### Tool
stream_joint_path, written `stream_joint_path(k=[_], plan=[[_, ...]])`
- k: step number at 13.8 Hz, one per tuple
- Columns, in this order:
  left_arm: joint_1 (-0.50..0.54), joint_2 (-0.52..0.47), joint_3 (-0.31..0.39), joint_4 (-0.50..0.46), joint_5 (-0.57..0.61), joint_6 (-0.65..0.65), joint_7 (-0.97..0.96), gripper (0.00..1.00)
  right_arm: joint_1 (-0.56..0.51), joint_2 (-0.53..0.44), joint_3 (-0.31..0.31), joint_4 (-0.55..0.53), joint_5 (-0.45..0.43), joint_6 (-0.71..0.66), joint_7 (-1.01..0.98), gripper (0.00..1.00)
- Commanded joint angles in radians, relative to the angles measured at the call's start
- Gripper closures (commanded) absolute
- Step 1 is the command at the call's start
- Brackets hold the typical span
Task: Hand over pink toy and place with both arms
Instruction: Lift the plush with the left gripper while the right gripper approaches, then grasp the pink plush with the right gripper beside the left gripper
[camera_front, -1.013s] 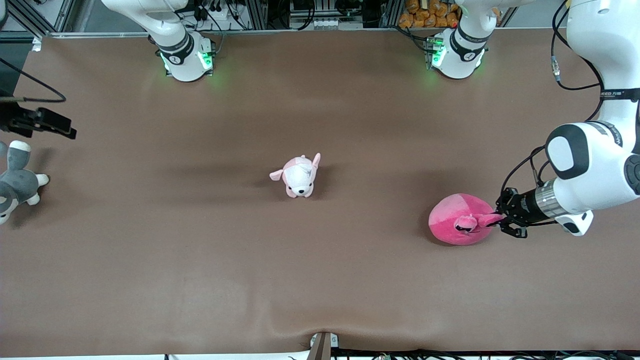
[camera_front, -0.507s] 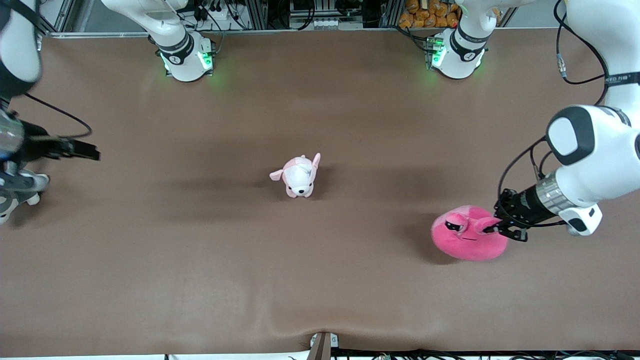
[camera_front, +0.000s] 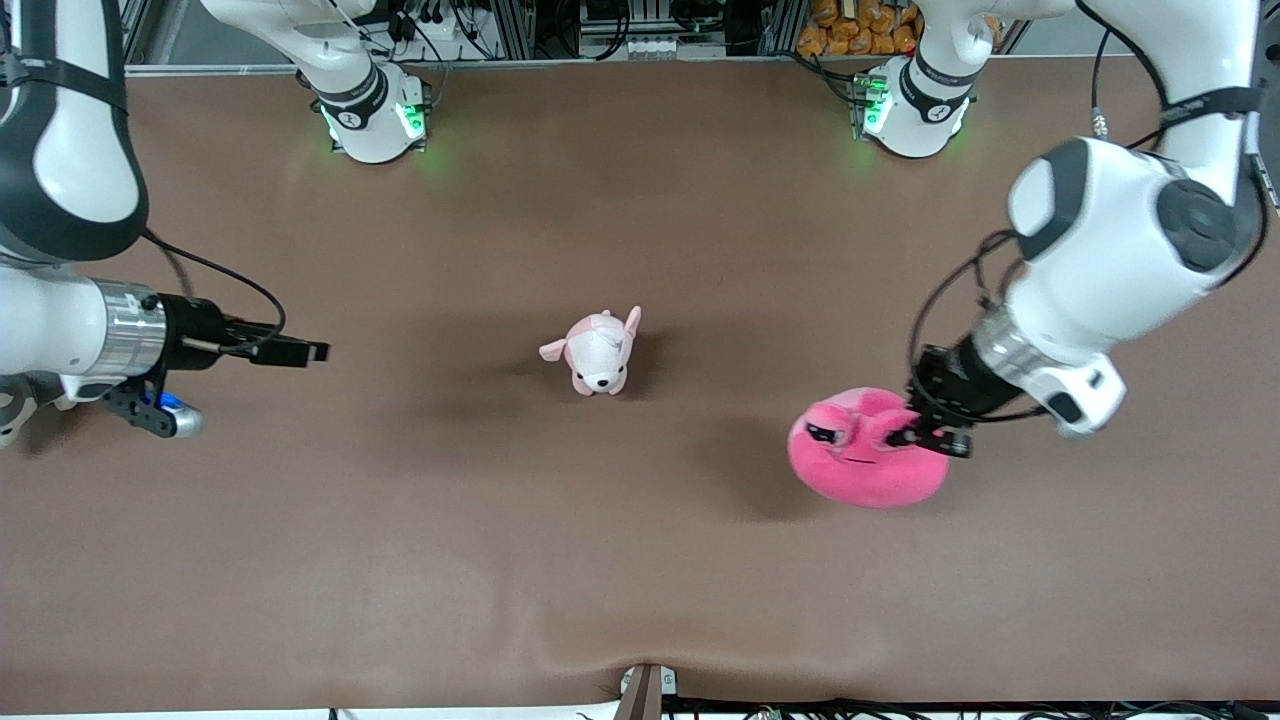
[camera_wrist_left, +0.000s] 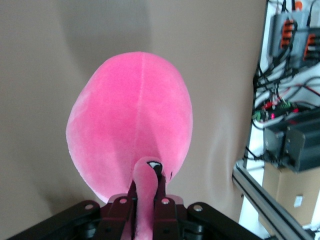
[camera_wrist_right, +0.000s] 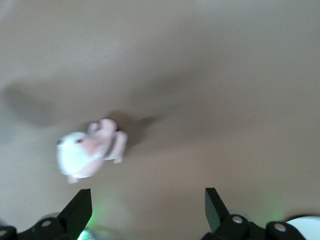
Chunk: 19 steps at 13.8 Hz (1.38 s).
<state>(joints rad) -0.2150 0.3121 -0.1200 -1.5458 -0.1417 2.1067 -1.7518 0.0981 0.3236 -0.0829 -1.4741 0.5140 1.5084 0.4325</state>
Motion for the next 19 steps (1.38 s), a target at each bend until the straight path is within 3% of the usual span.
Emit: stream_joint_path(k=[1,6,9,16,17,18,19], plan=[[-0.101,-0.005,0.006,0.047,0.095,-0.024,-0.163,1.00,0.046,0.038,-0.002,0.026,0.142,0.027,0.217,0.00],[-0.289,0.019,0.006,0.107,0.128,-0.048,-0.365,1.00,0.283,0.084,-0.002,0.026,0.312,0.296,0.754,0.00],[-0.375,0.053,0.010,0.153,0.166,-0.041,-0.460,1.00,0.356,0.104,-0.002,0.026,0.325,0.433,0.902,0.00],[-0.440,0.070,0.019,0.167,0.189,0.058,-0.525,1.00,0.407,0.104,-0.002,0.028,0.330,0.431,1.043,0.00],[-0.442,0.070,0.020,0.167,0.200,0.088,-0.540,1.00,0.413,0.104,-0.002,0.025,0.330,0.426,1.048,0.08],[-0.443,0.070,0.019,0.167,0.218,0.108,-0.558,1.00,0.413,0.104,-0.002,0.020,0.330,0.424,1.049,0.28],[-0.448,0.071,0.017,0.165,0.238,0.121,-0.581,1.00,0.414,0.104,-0.002,0.020,0.331,0.426,1.054,0.61]])
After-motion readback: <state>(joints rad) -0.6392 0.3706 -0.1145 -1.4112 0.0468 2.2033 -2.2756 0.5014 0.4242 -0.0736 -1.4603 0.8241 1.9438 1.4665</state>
